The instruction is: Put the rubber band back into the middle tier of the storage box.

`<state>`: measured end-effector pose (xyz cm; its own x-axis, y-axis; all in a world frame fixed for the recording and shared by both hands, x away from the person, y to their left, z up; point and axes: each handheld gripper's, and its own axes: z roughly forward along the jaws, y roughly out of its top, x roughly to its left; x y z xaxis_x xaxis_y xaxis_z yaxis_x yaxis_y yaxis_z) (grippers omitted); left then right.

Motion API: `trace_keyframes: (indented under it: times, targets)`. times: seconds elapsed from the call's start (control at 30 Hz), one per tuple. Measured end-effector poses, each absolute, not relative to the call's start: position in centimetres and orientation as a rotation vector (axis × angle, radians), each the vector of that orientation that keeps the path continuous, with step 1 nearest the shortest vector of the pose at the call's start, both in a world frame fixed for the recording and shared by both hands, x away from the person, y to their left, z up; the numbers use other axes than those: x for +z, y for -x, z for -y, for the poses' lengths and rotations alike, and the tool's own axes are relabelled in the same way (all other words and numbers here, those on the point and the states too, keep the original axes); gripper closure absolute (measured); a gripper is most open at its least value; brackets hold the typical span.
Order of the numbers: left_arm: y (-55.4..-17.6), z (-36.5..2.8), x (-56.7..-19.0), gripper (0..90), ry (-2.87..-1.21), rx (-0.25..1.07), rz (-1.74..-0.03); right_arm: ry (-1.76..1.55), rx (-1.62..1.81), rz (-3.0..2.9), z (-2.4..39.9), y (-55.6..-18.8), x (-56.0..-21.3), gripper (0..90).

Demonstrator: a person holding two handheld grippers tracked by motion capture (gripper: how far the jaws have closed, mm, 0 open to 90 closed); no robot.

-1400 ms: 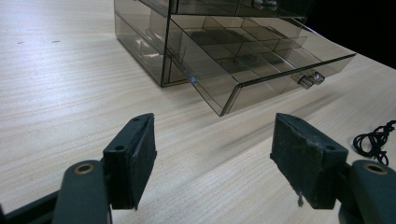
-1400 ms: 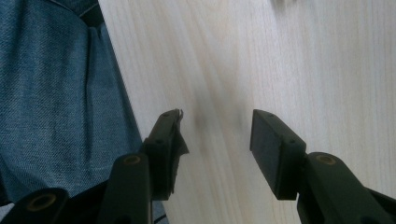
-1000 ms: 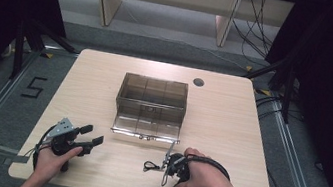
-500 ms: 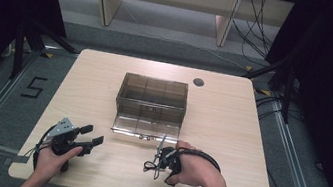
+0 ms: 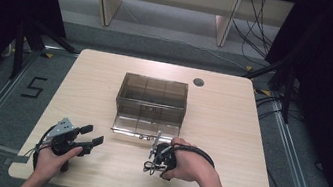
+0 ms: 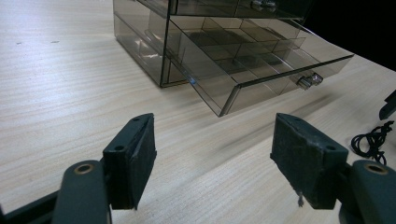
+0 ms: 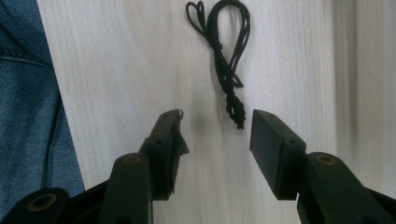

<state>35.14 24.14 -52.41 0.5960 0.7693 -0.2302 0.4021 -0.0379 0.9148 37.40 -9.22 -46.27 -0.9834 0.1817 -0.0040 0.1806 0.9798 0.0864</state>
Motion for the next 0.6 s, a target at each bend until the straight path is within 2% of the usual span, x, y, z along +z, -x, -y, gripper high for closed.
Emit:
trace_keyframes:
  times: [0.37,0.6]
  targets:
    - [-35.1,-24.1,-52.4,30.1,-1.655,0.389,-0.986,-0.237,0.137,-3.127,7.7,-38.4,-46.7,57.7]
    - [-35.2,-24.1,-52.5,30.1,-1.655,0.386,-0.977,-0.252,0.126,-3.128,7.4,-38.8,-46.9,64.0]
